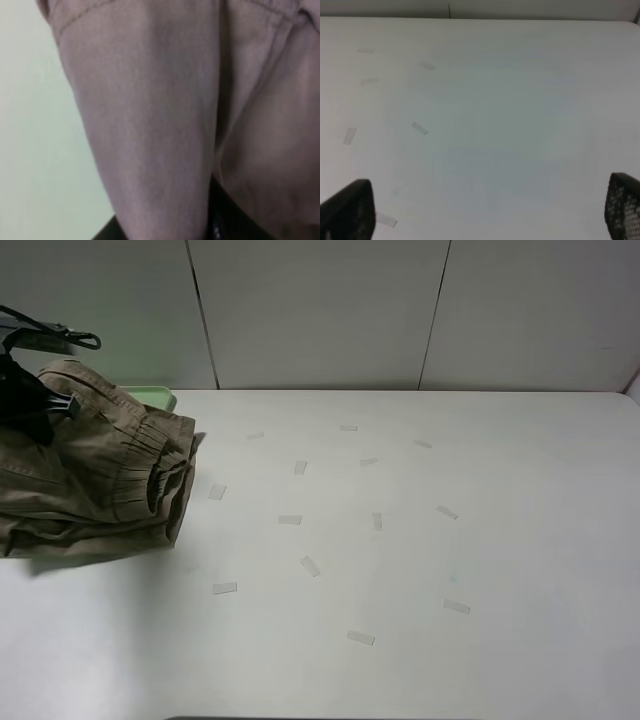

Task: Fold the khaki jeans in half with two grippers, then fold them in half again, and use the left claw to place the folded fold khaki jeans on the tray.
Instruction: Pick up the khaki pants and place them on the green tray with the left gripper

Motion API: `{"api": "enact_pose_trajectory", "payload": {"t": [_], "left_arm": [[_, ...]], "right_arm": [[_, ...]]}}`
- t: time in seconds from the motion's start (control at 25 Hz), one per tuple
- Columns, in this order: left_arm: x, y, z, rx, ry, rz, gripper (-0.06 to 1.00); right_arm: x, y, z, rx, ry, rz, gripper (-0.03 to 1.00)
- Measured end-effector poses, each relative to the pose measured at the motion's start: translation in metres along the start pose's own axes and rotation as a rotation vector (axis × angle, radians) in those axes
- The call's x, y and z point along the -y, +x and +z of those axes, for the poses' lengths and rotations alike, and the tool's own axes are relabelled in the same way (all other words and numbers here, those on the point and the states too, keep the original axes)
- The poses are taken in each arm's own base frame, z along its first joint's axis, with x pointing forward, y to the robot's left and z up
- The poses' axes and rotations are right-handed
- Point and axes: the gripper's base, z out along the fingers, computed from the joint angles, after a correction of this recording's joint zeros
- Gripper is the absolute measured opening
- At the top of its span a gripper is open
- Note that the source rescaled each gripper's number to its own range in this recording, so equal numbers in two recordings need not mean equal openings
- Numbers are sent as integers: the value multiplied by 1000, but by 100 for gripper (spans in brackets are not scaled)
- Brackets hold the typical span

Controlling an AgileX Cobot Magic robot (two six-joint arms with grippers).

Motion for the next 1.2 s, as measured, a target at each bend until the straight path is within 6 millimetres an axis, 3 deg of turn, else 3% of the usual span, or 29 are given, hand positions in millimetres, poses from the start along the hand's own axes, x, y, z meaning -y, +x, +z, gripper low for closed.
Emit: {"api": "enact_pose_trajectory", "payload": {"t": [0.24, 0.48, 1.2], "left_arm": [[-12, -19, 27, -11, -4, 41, 17], [-17, -40, 38, 10, -8, 134, 17], [-60, -32, 46, 8, -34, 181, 17]], "right_arm": [[0, 0, 0, 0, 0, 0, 100], [0, 0, 0, 0, 0, 0, 100], [0, 0, 0, 0, 0, 0, 100]]}}
